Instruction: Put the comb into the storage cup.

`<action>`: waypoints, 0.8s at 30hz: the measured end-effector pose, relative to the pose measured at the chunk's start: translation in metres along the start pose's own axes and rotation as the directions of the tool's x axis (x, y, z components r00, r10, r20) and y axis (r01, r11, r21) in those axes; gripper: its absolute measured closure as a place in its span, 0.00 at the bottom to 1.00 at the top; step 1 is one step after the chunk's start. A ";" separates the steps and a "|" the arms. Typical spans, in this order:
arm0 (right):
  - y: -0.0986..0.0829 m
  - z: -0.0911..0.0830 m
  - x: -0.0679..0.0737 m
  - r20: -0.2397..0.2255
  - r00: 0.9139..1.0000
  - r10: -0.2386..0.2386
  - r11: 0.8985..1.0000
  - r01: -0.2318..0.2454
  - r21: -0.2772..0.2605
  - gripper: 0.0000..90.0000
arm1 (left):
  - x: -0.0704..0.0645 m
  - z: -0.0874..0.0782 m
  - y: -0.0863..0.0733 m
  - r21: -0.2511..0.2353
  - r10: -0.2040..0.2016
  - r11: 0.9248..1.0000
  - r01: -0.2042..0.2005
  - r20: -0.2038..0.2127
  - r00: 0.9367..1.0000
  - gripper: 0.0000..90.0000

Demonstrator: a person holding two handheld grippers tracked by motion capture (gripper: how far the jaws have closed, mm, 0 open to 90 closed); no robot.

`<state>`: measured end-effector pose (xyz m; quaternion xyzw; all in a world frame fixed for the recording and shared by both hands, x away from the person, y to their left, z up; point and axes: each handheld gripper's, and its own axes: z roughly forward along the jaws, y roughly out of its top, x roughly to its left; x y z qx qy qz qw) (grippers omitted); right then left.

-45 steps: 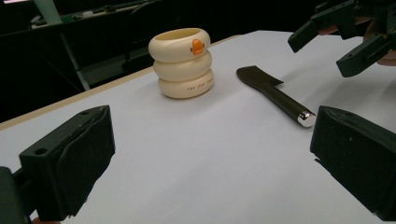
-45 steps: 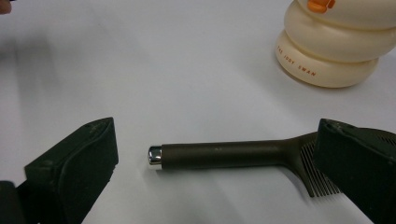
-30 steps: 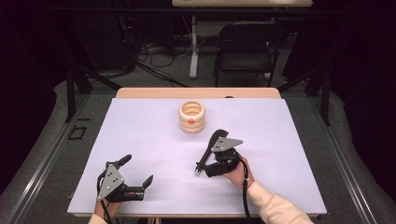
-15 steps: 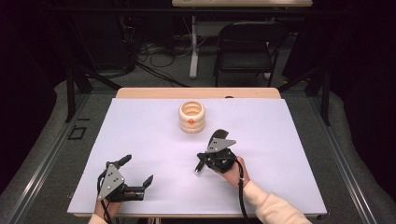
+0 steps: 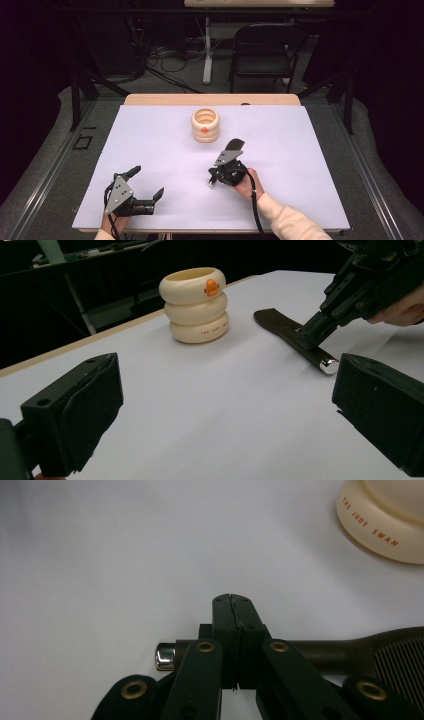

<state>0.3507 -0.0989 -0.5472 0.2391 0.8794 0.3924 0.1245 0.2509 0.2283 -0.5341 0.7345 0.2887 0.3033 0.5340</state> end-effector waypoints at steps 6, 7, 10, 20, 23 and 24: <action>-0.001 0.000 0.000 -0.006 1.000 -0.003 1.000 0.003 0.020 1.00 | 0.000 -0.001 0.000 -0.004 -0.001 1.000 0.001 0.000 1.000 0.00; -0.001 0.000 0.000 -0.007 1.000 0.000 1.000 0.000 0.026 1.00 | 0.000 -0.001 0.000 -0.005 -0.002 1.000 0.002 0.000 1.000 0.00; -0.002 -0.002 -0.001 -0.008 1.000 0.007 0.999 -0.007 0.036 1.00 | 0.001 -0.001 0.000 -0.006 -0.002 1.000 0.002 -0.001 1.000 0.00; -0.008 -0.008 -0.003 -0.010 0.999 0.030 0.996 -0.029 0.083 1.00 | 0.001 -0.002 0.001 -0.011 -0.002 1.000 0.002 -0.003 1.000 0.00; -0.009 -0.010 -0.003 -0.004 0.999 0.032 0.995 -0.032 0.096 1.00 | 0.001 -0.003 0.001 -0.011 -0.003 1.000 0.003 -0.005 1.000 0.00; -0.010 -0.011 -0.004 -0.006 1.000 0.030 0.995 -0.029 0.097 1.00 | 0.001 -0.003 0.001 -0.009 -0.001 1.000 0.001 -0.004 1.000 0.00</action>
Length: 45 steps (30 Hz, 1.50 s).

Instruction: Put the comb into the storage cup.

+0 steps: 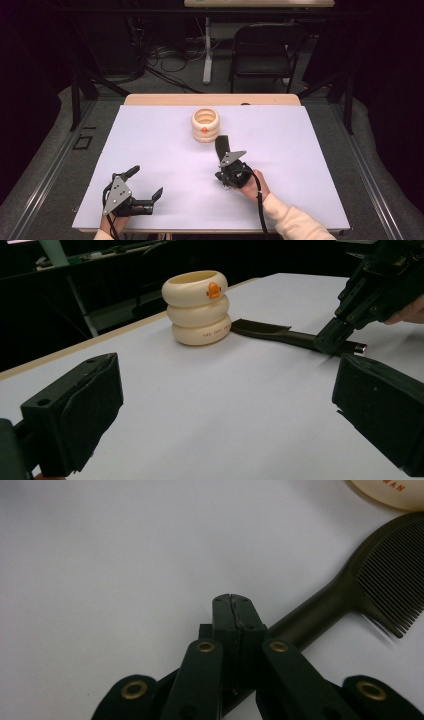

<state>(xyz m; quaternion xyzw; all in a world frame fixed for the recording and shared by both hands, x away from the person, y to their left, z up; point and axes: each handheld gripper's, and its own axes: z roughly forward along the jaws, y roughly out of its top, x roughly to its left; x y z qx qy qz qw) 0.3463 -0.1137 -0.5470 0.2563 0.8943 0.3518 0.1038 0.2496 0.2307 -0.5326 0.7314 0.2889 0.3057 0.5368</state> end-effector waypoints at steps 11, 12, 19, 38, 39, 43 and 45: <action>-0.004 -0.008 -0.001 0.023 1.000 0.001 0.998 -0.002 0.068 1.00 | 0.000 0.000 0.000 0.001 0.001 1.000 -0.001 -0.002 1.000 0.00; -0.005 -0.009 -0.001 0.023 1.000 0.003 0.998 -0.004 0.067 1.00 | 0.000 0.000 0.000 0.001 -0.001 1.000 0.001 -0.001 1.000 0.00; -0.008 -0.017 -0.006 0.038 0.999 0.017 0.997 -0.020 0.076 1.00 | 0.000 0.000 0.000 0.000 -0.001 1.000 0.001 -0.003 1.000 0.00; -0.015 -0.023 -0.008 0.046 0.999 0.029 0.992 -0.034 0.122 1.00 | 0.000 -0.001 0.000 -0.001 0.000 1.000 0.000 -0.004 1.000 0.00; -0.016 -0.024 -0.009 0.045 0.999 0.022 0.992 -0.028 0.121 1.00 | 0.000 -0.001 0.000 0.000 0.000 1.000 0.000 -0.004 1.000 0.00; -0.020 -0.027 -0.012 0.053 0.998 0.037 0.991 -0.043 0.125 1.00 | 0.000 0.000 0.000 0.003 0.001 1.000 -0.001 -0.005 1.000 0.00; -0.021 -0.029 -0.014 0.058 0.998 0.040 0.991 -0.047 0.124 1.00 | 0.000 0.000 0.000 0.003 0.001 1.000 -0.001 -0.004 1.000 0.00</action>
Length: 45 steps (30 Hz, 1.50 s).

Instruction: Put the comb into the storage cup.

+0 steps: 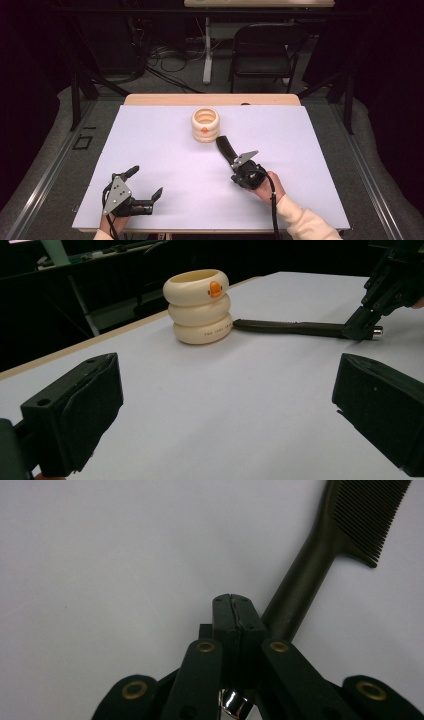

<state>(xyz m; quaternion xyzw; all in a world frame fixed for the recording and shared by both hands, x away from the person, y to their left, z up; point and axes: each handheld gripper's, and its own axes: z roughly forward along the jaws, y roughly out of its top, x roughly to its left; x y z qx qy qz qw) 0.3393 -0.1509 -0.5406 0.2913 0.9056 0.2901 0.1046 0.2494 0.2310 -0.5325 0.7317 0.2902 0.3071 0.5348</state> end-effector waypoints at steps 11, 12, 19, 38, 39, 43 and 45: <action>-0.013 -0.010 -0.015 0.035 0.998 0.051 0.999 -0.051 0.002 1.00 | 0.000 0.000 0.000 0.000 0.000 1.000 0.000 0.000 1.000 0.00; -0.014 -0.011 -0.016 0.036 0.998 0.057 0.998 -0.057 0.002 1.00 | 0.000 0.000 0.000 0.000 0.000 1.000 0.000 0.001 1.000 0.00; -0.024 -0.015 -0.030 0.059 0.994 0.095 0.995 -0.095 0.001 1.00 | 0.000 0.001 0.000 0.001 -0.001 1.000 0.001 0.002 1.000 0.00; -0.029 -0.018 -0.042 0.087 0.992 0.088 0.996 -0.088 -0.006 1.00 | 0.000 0.001 0.000 0.000 -0.003 1.000 0.003 0.003 1.000 0.00; -0.028 -0.019 -0.042 0.071 0.995 0.076 0.997 -0.077 0.002 0.99 | 0.000 0.001 0.000 0.000 -0.001 1.000 0.001 0.003 1.000 0.00; -0.025 -0.022 -0.038 0.042 0.998 0.044 0.999 -0.044 0.001 0.89 | 0.000 0.000 0.000 -0.002 -0.001 1.000 0.001 0.002 1.000 0.00; -0.024 -0.024 -0.036 0.030 0.999 0.038 0.999 -0.038 -0.003 0.79 | 0.000 0.000 0.000 -0.002 -0.001 1.000 0.001 0.001 1.000 0.00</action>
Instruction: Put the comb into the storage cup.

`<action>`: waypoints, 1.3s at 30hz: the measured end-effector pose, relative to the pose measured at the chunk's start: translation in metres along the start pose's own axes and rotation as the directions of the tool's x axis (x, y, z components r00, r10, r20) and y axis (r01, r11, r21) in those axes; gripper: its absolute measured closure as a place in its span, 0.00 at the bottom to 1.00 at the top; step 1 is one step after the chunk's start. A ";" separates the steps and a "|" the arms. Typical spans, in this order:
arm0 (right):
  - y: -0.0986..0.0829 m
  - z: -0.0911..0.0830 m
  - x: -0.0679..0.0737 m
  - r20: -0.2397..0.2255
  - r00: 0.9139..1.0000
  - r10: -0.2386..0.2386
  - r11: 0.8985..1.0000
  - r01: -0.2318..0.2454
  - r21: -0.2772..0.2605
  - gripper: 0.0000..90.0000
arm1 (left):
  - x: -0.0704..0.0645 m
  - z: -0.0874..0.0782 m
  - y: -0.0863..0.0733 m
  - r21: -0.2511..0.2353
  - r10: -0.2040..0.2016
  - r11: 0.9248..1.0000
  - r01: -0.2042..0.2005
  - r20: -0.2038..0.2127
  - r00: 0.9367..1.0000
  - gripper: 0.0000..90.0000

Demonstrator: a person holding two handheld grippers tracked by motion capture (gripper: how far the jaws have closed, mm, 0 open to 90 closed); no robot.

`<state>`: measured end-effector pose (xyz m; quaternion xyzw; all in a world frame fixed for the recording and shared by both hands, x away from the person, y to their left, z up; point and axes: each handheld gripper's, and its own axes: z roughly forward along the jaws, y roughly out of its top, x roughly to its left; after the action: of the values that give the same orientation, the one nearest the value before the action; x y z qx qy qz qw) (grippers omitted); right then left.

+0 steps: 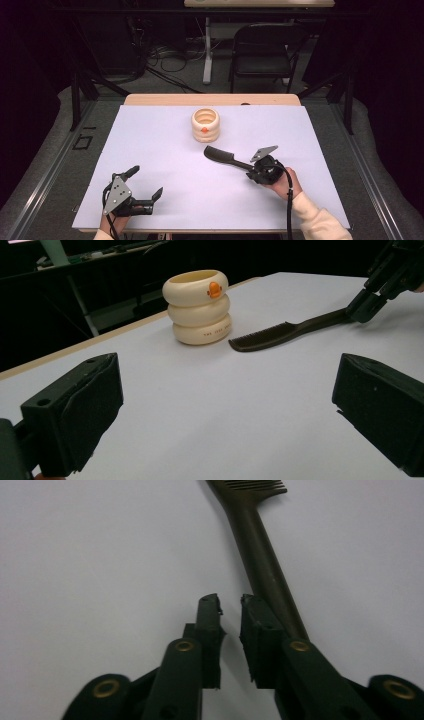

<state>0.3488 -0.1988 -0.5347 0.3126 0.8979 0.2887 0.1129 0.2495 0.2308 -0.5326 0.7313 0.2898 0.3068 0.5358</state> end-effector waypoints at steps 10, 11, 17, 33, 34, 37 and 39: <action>0.007 -0.008 0.006 -0.008 0.999 -0.036 0.999 0.036 0.004 0.48 | 0.000 0.000 0.000 -0.001 0.003 1.000 -0.003 0.001 1.000 0.00; 0.007 -0.008 0.007 -0.003 0.999 -0.037 0.999 0.037 0.005 0.44 | 0.000 0.000 0.000 -0.001 0.002 1.000 -0.002 0.001 1.000 0.00; 0.009 -0.009 0.007 0.004 0.999 -0.041 0.999 0.041 0.005 0.28 | 0.000 0.000 0.000 0.001 0.002 1.000 -0.002 0.002 1.000 0.00; 0.014 -0.011 0.004 0.022 0.998 -0.056 0.998 0.057 -0.015 0.07 | -0.001 0.000 0.000 0.000 -0.003 1.000 0.003 0.002 1.000 0.00; 0.015 -0.011 0.005 0.020 0.998 -0.052 0.998 0.052 -0.018 0.07 | -0.001 0.001 0.000 0.001 -0.003 1.000 0.003 0.003 1.000 0.00; 0.017 -0.012 0.004 0.023 0.998 -0.060 0.998 0.060 -0.017 0.04 | -0.001 0.001 0.000 0.001 -0.002 1.000 0.002 0.003 1.000 0.00; 0.017 -0.012 0.004 0.022 0.998 -0.059 0.998 0.059 -0.020 0.02 | -0.001 0.001 0.000 0.000 -0.003 1.000 0.003 0.003 1.000 0.00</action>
<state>0.3499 -0.1909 -0.5147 0.2878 0.9025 0.2909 0.1342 0.2492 0.2296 -0.5329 0.7315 0.2900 0.3050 0.5365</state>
